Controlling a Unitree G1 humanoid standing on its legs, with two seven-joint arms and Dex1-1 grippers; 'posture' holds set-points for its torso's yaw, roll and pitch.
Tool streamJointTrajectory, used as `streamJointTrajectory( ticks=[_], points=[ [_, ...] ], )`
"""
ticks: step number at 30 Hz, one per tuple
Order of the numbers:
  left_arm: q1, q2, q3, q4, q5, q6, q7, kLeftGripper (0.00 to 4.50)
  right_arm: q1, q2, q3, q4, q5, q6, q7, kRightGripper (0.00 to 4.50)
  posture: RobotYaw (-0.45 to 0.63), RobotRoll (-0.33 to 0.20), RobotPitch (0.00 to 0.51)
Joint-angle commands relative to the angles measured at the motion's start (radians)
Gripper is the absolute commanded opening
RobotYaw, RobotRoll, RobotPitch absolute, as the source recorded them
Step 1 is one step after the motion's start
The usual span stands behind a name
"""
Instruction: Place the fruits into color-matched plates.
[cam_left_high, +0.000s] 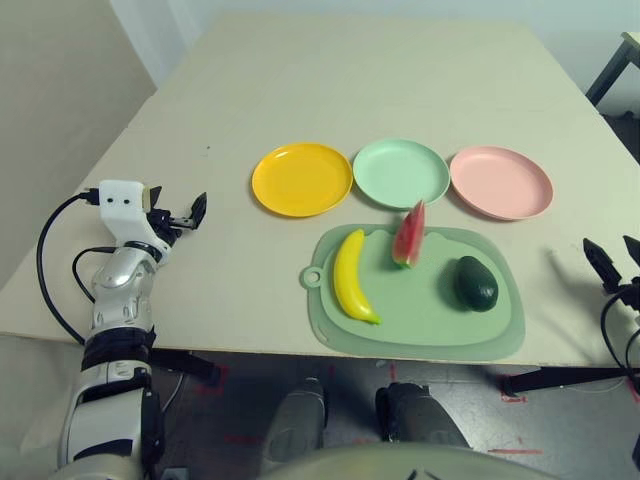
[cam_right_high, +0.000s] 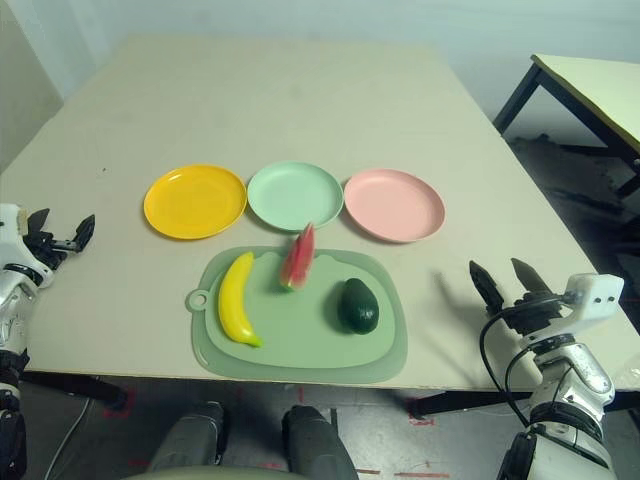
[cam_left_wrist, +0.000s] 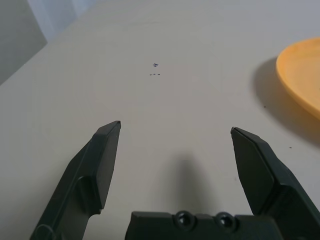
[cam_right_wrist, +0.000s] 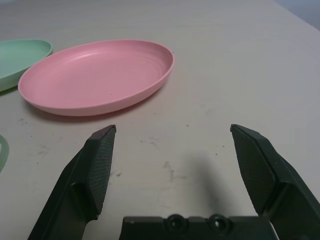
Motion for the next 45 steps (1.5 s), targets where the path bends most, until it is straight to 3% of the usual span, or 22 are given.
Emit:
streamJointTrajectory(
  ticks=[1, 14, 19, 24, 31, 39, 45],
  points=[
    [-0.007, 0.015, -0.008, -0.012, 0.013, 0.014, -0.001, 4.50, -0.005, 0.014, 0.006, 0.008, -0.009, -0.006, -0.010, 4.47, 0.09, 0.000, 0.128],
    [-0.032, 0.066, 0.003, -0.001, -0.020, 0.045, -0.080, 4.50, 0.012, 0.055, 0.004, -0.023, -0.003, -0.027, -0.009, 4.47, 0.04, 0.000, 0.133],
    [-0.036, 0.072, -0.012, -0.026, -0.124, 0.125, -0.321, 4.50, 0.020, 0.046, -0.009, -0.037, 0.010, -0.009, -0.023, 4.47, 0.00, 0.000, 0.128],
    [0.066, 0.095, -0.086, -0.282, -0.275, 0.265, -0.673, 4.50, 0.011, 0.003, -0.008, -0.029, -0.003, 0.048, -0.106, 4.47, -0.01, 0.000, 0.115],
    [0.106, 0.205, -0.217, -0.469, -0.337, 0.337, -1.056, 4.50, -0.005, -0.134, 0.067, -0.124, -0.148, -0.051, -0.212, 4.47, -0.02, 0.000, 0.122],
    [-0.030, 0.126, -0.306, -0.329, -0.261, 0.223, -1.158, 4.50, 0.062, -0.394, 0.224, -0.473, -0.286, -0.079, -0.041, 4.47, -0.10, 0.000, 0.139],
    [-0.058, 0.080, -0.326, -0.269, -0.232, 0.168, -1.170, 4.50, 0.015, -0.525, 0.411, -0.824, -0.258, 0.004, 0.235, 4.47, -0.10, 0.000, 0.142]
  ],
)
